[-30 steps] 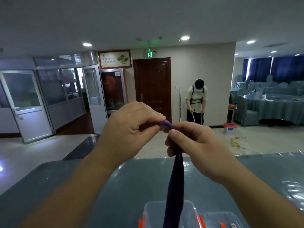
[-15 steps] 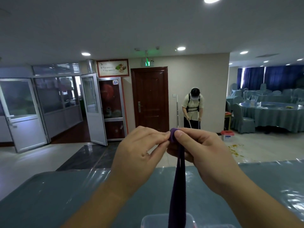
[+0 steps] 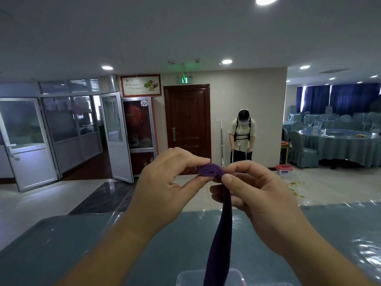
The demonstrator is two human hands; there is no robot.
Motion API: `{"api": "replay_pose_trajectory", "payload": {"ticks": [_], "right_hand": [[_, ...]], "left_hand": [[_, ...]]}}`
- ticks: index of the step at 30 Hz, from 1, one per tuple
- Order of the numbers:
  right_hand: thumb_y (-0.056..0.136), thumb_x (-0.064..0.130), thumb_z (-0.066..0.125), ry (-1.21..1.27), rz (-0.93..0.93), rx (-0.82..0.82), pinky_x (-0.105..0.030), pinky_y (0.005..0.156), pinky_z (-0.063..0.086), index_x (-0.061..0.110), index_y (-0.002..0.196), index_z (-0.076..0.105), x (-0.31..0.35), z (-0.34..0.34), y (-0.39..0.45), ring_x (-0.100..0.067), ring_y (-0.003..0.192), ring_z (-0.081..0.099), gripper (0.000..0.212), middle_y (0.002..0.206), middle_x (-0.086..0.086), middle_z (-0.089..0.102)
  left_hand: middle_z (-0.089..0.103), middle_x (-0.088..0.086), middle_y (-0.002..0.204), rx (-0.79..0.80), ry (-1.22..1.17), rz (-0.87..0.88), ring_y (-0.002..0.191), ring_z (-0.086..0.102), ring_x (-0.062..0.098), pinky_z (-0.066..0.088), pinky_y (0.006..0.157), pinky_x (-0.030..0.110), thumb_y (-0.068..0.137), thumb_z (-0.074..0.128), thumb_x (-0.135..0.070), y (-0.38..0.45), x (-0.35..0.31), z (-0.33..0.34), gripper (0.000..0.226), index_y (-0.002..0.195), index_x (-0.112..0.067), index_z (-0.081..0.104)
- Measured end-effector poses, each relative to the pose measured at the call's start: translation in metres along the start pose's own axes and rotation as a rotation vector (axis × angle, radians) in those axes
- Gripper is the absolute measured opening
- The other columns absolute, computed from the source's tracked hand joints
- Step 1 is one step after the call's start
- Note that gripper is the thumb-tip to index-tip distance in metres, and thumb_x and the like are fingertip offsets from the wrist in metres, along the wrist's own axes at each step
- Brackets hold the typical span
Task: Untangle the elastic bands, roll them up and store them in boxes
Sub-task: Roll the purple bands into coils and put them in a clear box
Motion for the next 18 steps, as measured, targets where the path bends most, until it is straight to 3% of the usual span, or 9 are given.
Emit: {"api": "replay_pose_trajectory", "payload": {"ticks": [5,9,13,16,18], "right_hand": [[0.063,0.023,0.081,0.006,-0.087,-0.071,-0.034,0.079,0.063,0.017,0.083,0.081,-0.003,0.011,-0.005,-0.033,0.086,0.078,0.020,0.092,-0.018,0.080],[0.063,0.019,0.080,0.025,-0.072,-0.108,-0.031,0.075,0.063,0.015,0.078,0.080,-0.006,0.011,-0.003,-0.028,0.079,0.076,0.016,0.089,-0.020,0.079],[0.064,0.015,0.080,0.010,-0.045,-0.111,-0.026,0.069,0.061,0.005,0.084,0.077,-0.006,0.007,-0.002,-0.027,0.077,0.076,0.023,0.088,-0.021,0.078],[0.075,0.002,0.078,-0.028,-0.029,-0.125,-0.022,0.064,0.060,0.003,0.087,0.076,-0.007,0.002,0.000,-0.028,0.076,0.077,0.012,0.087,-0.019,0.079],[0.080,-0.006,0.075,-0.062,-0.013,-0.121,-0.026,0.069,0.063,0.005,0.087,0.077,-0.008,-0.001,0.001,-0.032,0.083,0.078,0.013,0.088,-0.018,0.080]], "left_hand": [[0.061,-0.014,0.089,-0.136,0.046,-0.064,0.081,0.057,0.006,0.047,0.072,0.019,0.086,0.087,-0.027,-0.012,0.001,0.011,0.022,0.098,-0.011,0.077],[0.052,-0.020,0.087,-0.132,0.046,-0.097,0.077,0.051,0.004,0.043,0.068,0.016,0.087,0.078,-0.037,-0.019,-0.001,0.018,0.023,0.092,-0.015,0.071],[0.059,-0.018,0.094,0.014,0.027,-0.142,0.085,0.057,0.007,0.049,0.073,0.021,0.088,0.072,-0.047,-0.020,0.003,0.020,0.029,0.110,-0.027,0.069],[0.052,-0.020,0.100,0.170,0.047,-0.128,0.094,0.055,0.002,0.047,0.081,0.013,0.091,0.070,-0.046,-0.021,0.008,0.020,0.052,0.140,-0.033,0.061],[0.046,-0.020,0.099,0.245,0.062,-0.092,0.093,0.051,0.001,0.044,0.080,0.010,0.094,0.068,-0.041,-0.022,0.010,0.020,0.053,0.146,-0.033,0.057]]}}
Point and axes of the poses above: each hand's wrist, its own y-axis towards the middle knuckle, its own z-axis out of the palm, x = y × z, the point moved 4 cm from there along y, towards the middle knuckle
